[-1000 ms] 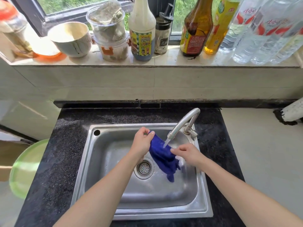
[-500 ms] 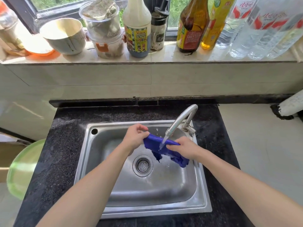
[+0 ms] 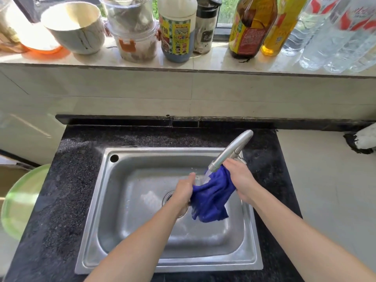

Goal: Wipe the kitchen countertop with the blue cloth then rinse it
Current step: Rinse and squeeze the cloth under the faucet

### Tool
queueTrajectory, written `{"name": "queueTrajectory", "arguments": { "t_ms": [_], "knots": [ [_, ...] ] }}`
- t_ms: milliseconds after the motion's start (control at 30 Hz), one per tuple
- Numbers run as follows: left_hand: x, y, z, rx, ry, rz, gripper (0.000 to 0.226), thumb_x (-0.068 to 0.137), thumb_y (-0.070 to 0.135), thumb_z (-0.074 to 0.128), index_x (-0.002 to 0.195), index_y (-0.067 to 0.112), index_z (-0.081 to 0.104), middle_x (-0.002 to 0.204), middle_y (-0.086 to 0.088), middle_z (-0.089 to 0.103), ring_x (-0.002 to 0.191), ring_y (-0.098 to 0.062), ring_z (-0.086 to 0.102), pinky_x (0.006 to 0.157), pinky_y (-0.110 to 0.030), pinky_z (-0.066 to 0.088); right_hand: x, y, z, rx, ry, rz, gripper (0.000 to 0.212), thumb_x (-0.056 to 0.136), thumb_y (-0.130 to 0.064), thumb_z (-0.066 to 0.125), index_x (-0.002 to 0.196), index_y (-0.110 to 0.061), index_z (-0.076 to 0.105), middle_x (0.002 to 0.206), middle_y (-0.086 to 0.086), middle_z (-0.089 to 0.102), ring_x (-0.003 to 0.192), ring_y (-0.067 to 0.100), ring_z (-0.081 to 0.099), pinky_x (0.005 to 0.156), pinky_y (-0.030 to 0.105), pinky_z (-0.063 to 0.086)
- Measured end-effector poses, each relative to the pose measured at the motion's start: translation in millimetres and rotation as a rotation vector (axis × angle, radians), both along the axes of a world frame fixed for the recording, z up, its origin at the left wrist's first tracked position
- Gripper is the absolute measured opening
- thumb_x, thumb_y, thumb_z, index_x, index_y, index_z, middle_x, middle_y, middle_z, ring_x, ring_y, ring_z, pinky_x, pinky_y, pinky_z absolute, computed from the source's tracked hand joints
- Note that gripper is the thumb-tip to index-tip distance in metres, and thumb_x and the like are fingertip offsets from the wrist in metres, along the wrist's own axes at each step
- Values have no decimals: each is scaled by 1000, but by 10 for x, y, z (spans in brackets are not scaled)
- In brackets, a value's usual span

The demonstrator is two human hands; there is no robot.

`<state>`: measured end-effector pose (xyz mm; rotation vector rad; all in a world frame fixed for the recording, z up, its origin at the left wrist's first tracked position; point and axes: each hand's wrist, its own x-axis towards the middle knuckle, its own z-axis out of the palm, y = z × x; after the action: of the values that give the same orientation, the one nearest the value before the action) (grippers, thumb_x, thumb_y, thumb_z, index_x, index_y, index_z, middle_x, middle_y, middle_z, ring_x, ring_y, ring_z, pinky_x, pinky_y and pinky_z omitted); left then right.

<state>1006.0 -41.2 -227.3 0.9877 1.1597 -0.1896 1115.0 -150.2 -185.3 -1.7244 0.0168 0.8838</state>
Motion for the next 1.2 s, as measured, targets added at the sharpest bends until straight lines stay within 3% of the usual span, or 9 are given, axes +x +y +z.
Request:
{"name": "queueTrajectory", "arguments": {
  "t_ms": [133,233,367,500,667,800,967,1067,1200],
  "knots": [
    [33,208,-63,-261,-33,340,42,88,38,64,104,0,59,94,-18,69,80,-32,68,73,-45,57,-319,103,-177,-79,111,100,28,95,-23,55,91,2,68,85,19,68,73,25,63,64,31,50],
    [62,100,-101,-350,-34,331,27,97,23,49,89,-1,60,72,-16,69,60,-26,68,54,-31,54,-639,216,-373,-110,43,115,36,94,-36,56,74,-7,62,62,12,64,53,28,60,45,27,43],
    [159,-134,-187,-387,-97,425,20,99,1,40,91,4,59,69,-11,68,44,-19,64,47,-28,52,-359,303,-862,-376,-305,-52,32,93,-31,54,73,-7,59,65,4,60,73,33,61,64,38,46],
    [223,-64,-468,-333,-72,589,18,100,9,45,87,7,57,50,-5,64,42,-19,59,50,-27,51,-693,346,-1075,-262,-352,85,51,88,-48,47,67,-3,59,59,7,58,60,25,56,53,30,40],
    [209,-180,-632,-406,-140,473,26,100,13,44,111,-3,61,92,-16,66,66,-24,64,50,-25,51,-301,416,-1302,-241,-311,-113,30,89,-31,56,60,-24,58,57,-5,56,64,24,55,61,36,45],
    [194,84,-750,-360,-82,550,22,99,14,48,83,9,62,65,-5,62,54,-17,59,49,-22,51,-744,442,-1369,-195,-402,131,42,86,-47,44,57,-18,51,59,6,56,59,22,51,57,35,37],
    [-6,-43,-665,-137,-161,164,33,103,11,34,102,-3,64,90,-21,69,66,-26,63,52,-25,52,-40,349,-1485,-315,-436,49,41,91,-23,56,55,-32,39,54,-12,42,64,20,47,65,35,39],
    [-29,140,-704,141,-75,-13,37,103,11,36,79,8,63,78,-10,68,64,-18,62,58,-23,47,39,402,-1284,-120,-271,143,40,88,-46,60,58,-24,49,56,-14,47,60,8,47,69,30,37],
    [23,405,-637,74,-136,-37,29,103,22,42,84,9,59,74,-10,67,58,-20,63,56,-27,48,153,134,-1075,-80,-107,595,48,66,-59,75,85,-16,68,77,-7,69,71,8,63,70,24,48]
  ]
}}
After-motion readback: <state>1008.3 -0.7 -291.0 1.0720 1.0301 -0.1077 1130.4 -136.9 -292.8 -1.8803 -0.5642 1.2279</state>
